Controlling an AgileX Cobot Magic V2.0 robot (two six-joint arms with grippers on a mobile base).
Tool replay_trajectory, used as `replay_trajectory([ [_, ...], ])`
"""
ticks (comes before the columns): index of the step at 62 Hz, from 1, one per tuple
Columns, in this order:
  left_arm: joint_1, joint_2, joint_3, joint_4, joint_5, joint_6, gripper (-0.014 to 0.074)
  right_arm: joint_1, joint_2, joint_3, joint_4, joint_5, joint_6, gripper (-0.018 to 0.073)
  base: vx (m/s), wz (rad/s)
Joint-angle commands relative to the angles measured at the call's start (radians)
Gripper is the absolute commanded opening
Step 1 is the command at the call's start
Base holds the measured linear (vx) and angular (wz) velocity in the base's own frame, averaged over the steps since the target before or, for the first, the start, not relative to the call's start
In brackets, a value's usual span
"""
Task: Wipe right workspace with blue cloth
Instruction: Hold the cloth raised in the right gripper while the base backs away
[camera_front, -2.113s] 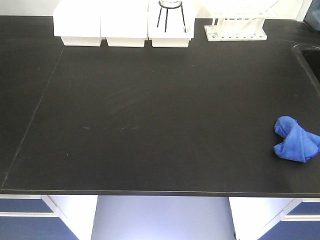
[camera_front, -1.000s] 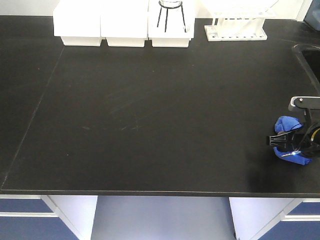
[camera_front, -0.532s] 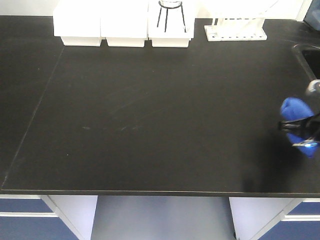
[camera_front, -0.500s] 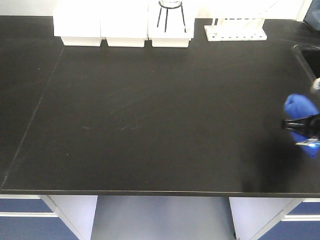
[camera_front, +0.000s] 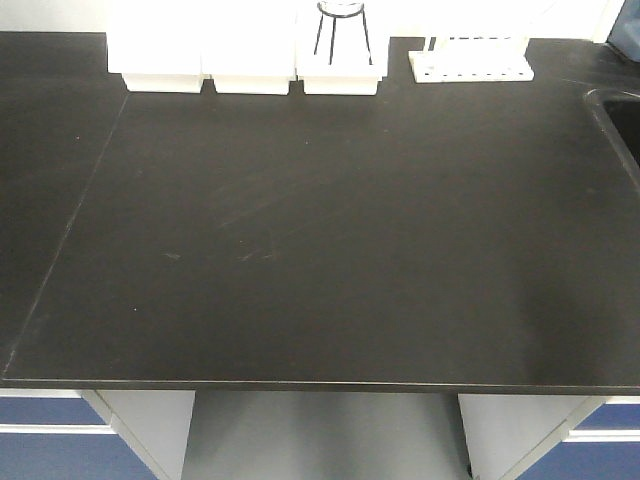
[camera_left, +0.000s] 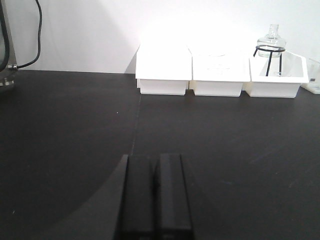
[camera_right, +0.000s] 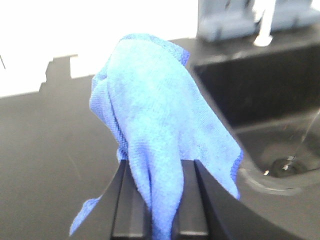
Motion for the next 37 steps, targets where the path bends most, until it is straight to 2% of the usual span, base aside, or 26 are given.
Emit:
replay_trajectory([
  [1,0.004,-0.016,0.031,0.001,-0.08,-0.008,-0.0006,0.002,-0.081,-0.012,0.002,-0.013,-0.024,-0.0001,0.0,0.0],
  [8,0.004,-0.016,0.031,0.001,-0.08,-0.008,-0.0006,0.002,-0.137,-0.011,0.108,0.05,-0.067,-0.0001,0.0,0.0],
  [15,0.004,-0.016,0.031,0.001,-0.08,-0.008,-0.0006,0.002,-0.151,-0.011,0.306,0.1,-0.213,-0.0001,0.0,0.0],
  [19,0.004,-0.016,0.031,0.001,-0.08,-0.008,-0.0006,0.002,-0.151,-0.011,0.426,0.115,-0.351,-0.0001,0.0,0.0],
  [22,0.004,-0.016,0.031,0.001,-0.08,-0.008,-0.0006,0.002,-0.151,-0.011,0.528,0.114,-0.497,-0.0001,0.0,0.0],
  [29,0.004,-0.016,0.031,0.001,-0.08,-0.008,-0.0006,0.002,-0.151,-0.011,0.676,0.095,-0.775,-0.0001,0.0,0.0],
  [37,0.004,-0.016,0.031,0.001,-0.08,-0.008,-0.0006,0.002,-0.151,-0.011,0.805,0.064,-0.977,-0.0001,0.0,0.0],
])
